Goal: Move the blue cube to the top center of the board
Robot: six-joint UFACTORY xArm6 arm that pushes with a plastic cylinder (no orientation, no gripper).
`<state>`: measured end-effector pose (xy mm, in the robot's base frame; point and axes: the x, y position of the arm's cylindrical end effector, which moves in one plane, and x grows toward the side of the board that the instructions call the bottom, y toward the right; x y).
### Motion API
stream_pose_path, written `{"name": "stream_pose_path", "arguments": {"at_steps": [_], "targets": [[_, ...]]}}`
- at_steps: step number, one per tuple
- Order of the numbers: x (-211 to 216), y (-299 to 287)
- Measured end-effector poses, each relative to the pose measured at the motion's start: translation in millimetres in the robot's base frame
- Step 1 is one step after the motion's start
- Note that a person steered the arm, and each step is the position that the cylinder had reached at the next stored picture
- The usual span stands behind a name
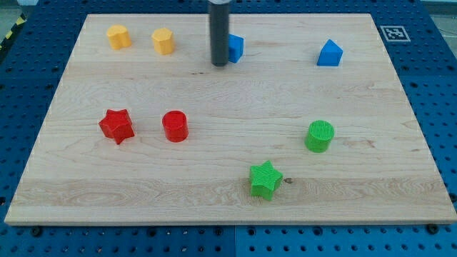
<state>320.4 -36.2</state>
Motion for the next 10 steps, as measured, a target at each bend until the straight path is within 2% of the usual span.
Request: {"name": "stream_pose_path", "arguments": {"at_steps": [1, 2, 3, 4, 5, 6, 7, 8, 10], "targets": [[-40.7, -7.1], [-45.1, -6.7], [-0.8, -6.7], [21.7, 11.3], [6.8, 41.0], [-30.7, 37.5], [-35.9, 33.5], [-21.7, 33.5], [-56.6, 33.5]]}}
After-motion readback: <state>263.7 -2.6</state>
